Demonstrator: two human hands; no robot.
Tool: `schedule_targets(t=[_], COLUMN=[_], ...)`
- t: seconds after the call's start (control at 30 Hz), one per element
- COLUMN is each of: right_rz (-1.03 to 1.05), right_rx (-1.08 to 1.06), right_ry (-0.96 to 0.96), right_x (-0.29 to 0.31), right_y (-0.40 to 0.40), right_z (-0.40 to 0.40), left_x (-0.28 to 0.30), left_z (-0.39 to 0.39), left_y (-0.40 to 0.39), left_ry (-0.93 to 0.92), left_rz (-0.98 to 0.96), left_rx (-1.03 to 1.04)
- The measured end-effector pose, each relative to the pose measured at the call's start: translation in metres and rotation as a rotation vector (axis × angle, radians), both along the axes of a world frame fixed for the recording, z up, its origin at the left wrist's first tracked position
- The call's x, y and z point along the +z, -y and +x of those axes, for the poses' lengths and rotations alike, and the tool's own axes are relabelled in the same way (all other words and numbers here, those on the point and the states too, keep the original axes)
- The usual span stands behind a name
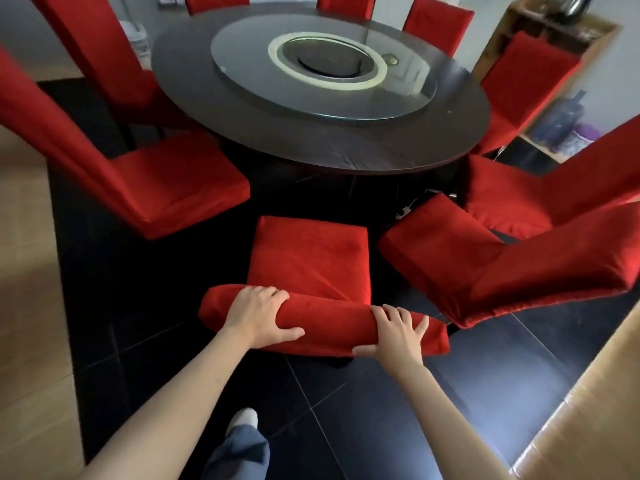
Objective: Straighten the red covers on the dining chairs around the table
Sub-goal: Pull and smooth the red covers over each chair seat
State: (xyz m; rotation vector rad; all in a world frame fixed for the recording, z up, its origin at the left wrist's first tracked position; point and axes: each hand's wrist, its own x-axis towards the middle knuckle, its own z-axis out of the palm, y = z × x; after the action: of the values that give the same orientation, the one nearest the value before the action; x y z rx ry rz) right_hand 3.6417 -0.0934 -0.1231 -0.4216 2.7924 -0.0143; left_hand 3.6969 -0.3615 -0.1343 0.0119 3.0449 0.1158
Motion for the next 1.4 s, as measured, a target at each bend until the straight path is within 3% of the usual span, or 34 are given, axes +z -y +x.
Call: schedule_targets(t=[0.57,0.97,1.4], right_rz=[0.023,-0.002,-0.090], right_rx=[0.119,0.045,-0.047], right_ry=[-0.003,-0.023,-0.039], right_x=[-0.004,0.000,-0.002], right_y=[0.002,0.008,0.088], right_z=[-0.036,-0.051,-0.031], left_x=[-0.001,-0.006,0.003], left_z=[-0.017,-0.035,-0.053], left_y=[-0.003,0.002,0.088], left_ry=[-0.036,-0.054,0.016], left_rz=[0.001,-0.021,-0.028], left_rx=[0.127,0.105,0.027])
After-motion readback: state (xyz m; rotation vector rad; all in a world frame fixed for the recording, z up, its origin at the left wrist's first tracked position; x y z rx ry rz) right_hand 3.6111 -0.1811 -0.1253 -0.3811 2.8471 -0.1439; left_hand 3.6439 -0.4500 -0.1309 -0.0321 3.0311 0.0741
